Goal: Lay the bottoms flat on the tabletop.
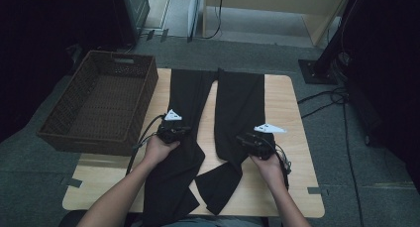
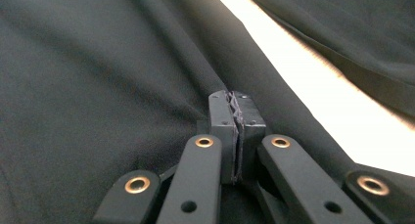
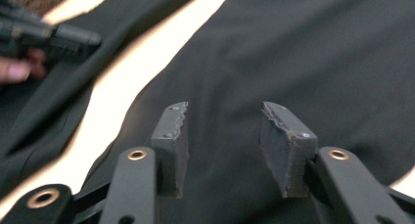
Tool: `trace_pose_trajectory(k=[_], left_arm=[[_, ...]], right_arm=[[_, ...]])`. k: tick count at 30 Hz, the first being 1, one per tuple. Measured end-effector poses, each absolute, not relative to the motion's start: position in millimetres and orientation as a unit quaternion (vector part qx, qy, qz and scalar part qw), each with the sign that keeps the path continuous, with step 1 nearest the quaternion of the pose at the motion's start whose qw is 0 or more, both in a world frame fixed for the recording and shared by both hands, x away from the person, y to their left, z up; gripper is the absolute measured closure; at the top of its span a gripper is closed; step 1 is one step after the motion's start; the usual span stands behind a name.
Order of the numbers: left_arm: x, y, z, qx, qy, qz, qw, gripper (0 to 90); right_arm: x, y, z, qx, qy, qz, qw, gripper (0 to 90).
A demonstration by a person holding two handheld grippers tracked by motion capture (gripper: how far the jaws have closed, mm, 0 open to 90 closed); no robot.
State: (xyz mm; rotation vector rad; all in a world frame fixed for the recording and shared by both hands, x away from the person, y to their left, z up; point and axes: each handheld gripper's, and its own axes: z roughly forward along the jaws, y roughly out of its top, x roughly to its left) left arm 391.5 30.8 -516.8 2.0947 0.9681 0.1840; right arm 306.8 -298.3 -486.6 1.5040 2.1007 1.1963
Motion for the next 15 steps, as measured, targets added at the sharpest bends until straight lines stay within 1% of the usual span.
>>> trace_pose_trajectory(k=[4,8,12,13,15], left_arm=[[393,31,-516,0.826,0.393,0.062,0.4,88.8],[394,30,-514,0.83,0.392,0.064,0.391,88.7],[395,29,-514,0.832,0.385,0.067,0.393,88.5],[394,29,-515,0.83,0.385,0.069,0.397,88.5],[395,29,-516,0.828,0.386,0.068,0.401,88.5]], right_arm=[[284,-290,-488,0.521,0.737,0.409,0.134,50.5],[261,-280,-486,0.514,0.745,0.408,0.123,48.5],[246,-267,-495,0.504,0.761,0.394,0.107,49.0],[245,-263,-500,0.502,0.768,0.384,0.102,51.7],[246,-259,-506,0.497,0.78,0.366,0.101,68.9]])
